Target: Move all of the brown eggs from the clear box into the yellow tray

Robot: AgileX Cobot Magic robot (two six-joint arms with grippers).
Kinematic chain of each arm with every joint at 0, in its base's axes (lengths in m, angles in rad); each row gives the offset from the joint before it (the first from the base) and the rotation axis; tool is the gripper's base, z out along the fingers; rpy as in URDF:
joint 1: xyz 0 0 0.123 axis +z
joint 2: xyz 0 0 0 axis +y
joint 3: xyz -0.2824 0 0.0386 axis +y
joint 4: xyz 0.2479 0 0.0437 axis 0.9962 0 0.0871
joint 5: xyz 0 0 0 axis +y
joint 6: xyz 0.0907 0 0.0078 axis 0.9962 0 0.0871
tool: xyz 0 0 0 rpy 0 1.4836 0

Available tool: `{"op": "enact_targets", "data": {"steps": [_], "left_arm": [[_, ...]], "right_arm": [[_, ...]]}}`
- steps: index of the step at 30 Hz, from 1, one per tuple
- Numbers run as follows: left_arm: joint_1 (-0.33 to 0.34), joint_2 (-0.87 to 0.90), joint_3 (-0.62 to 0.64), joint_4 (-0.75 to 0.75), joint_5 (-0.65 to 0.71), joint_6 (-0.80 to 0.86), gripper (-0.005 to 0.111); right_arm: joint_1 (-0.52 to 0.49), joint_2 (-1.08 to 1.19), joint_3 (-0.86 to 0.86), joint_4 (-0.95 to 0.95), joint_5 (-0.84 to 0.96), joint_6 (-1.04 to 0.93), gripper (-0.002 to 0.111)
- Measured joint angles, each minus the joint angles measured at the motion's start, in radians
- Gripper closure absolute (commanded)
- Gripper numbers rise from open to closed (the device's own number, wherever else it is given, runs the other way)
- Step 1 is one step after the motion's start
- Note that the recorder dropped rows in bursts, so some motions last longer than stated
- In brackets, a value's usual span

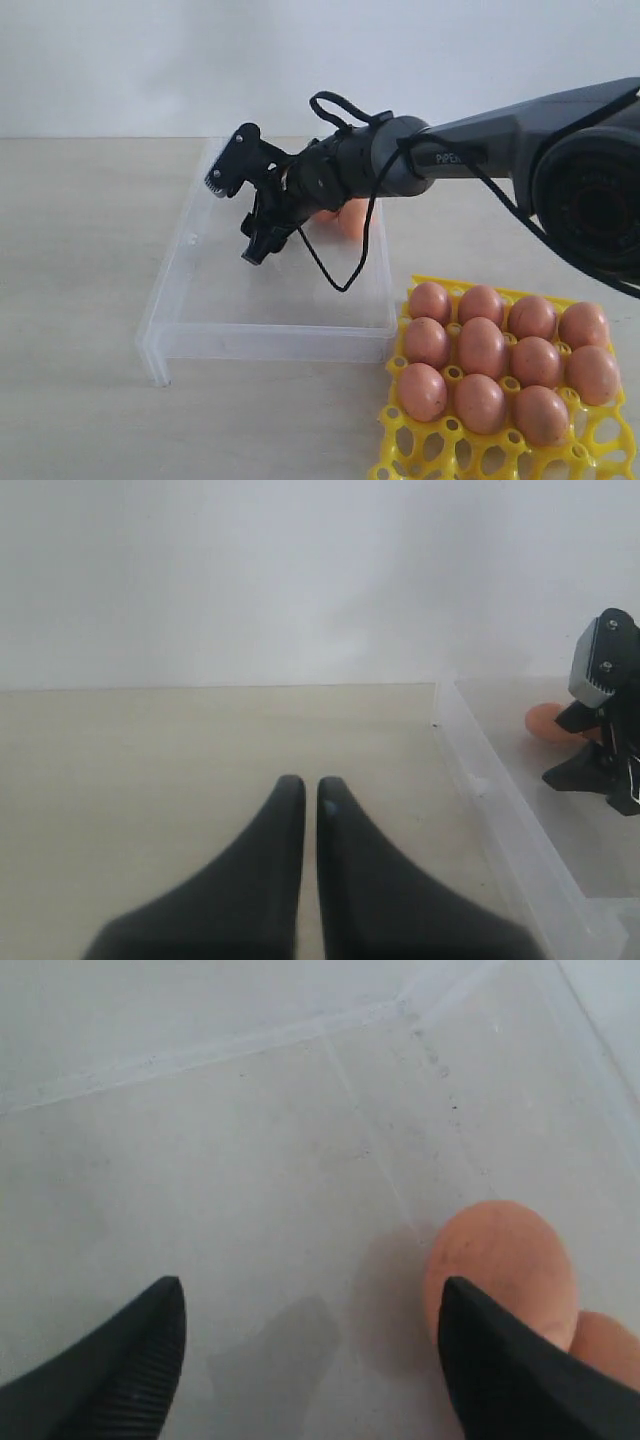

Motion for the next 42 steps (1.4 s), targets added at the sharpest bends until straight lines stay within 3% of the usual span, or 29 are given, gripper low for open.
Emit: {"op": "enact_targets", "data": {"steps": [15, 23, 29, 36, 42], "left_arm": [[0.000, 0.000, 0.000, 0.000, 0.000, 0.000, 0.103], [0.000, 0.000, 0.000, 0.000, 0.000, 0.000, 0.103], [0.000, 0.000, 0.000, 0.000, 0.000, 0.000, 0.103], [0.000, 0.000, 0.000, 0.000, 0.000, 0.000, 0.103], [0.000, 0.000, 0.000, 0.000, 0.000, 0.000, 0.103]], "right_arm": [[-0.006, 0.002, 0.000, -0.002, -0.103, 0.008, 0.048], [-0.091, 0.002, 0.000, -0.004, -0.078, 0.239, 0.049], [-0.103, 0.002, 0.000, -0.004, -0.080, 0.275, 0.049], [-0.103, 0.002, 0.000, -0.004, -0.079, 0.197, 0.049], [-0.063, 0.002, 0.000, -0.004, -0.054, -0.055, 0.049]]}}
